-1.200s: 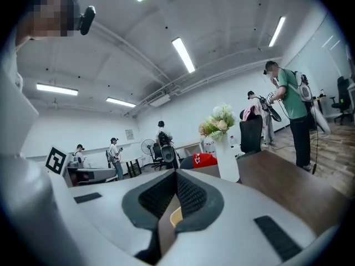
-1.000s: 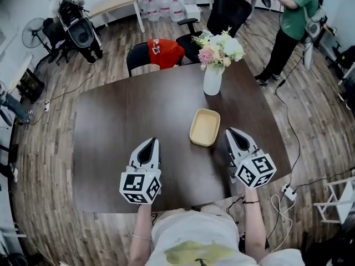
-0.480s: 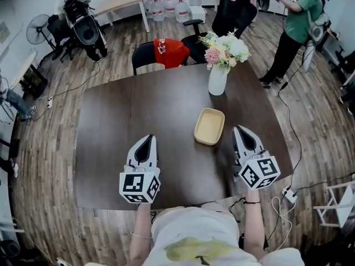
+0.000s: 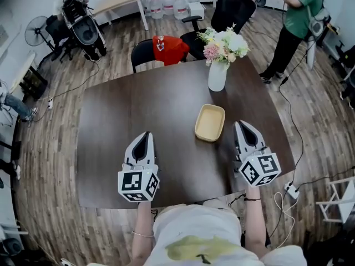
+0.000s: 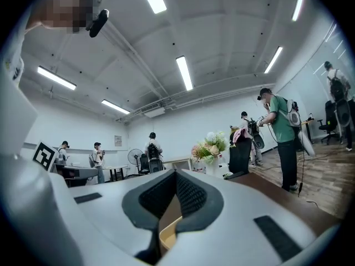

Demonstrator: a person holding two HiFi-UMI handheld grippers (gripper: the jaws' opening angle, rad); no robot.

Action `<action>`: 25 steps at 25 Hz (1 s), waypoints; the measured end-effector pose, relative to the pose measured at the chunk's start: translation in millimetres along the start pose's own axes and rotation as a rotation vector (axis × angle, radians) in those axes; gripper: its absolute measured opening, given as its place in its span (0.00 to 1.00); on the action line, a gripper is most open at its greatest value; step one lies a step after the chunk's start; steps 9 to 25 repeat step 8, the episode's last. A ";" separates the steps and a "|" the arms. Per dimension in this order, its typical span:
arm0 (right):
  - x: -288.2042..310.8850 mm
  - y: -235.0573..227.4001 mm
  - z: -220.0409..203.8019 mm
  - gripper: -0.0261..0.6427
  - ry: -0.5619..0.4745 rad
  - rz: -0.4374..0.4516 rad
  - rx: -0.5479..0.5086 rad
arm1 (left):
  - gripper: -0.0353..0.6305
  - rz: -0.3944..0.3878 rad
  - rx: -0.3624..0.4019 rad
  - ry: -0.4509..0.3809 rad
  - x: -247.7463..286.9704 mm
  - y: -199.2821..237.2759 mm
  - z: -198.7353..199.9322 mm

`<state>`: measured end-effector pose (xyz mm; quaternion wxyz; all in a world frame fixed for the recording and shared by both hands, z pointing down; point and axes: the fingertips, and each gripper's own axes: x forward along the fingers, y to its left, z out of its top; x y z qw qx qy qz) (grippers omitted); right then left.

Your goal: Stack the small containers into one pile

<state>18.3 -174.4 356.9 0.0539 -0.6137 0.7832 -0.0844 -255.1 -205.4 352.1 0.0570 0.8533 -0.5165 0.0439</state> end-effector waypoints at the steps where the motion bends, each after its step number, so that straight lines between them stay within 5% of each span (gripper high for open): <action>1: -0.3 -2.2 0.2 0.07 -0.003 -0.011 -0.002 | 0.09 0.001 0.001 0.000 0.7 0.2 -0.2; 25: -0.8 -6.4 1.5 0.07 -0.011 -0.044 -0.001 | 0.09 0.002 0.001 -0.003 2.4 2.2 2.5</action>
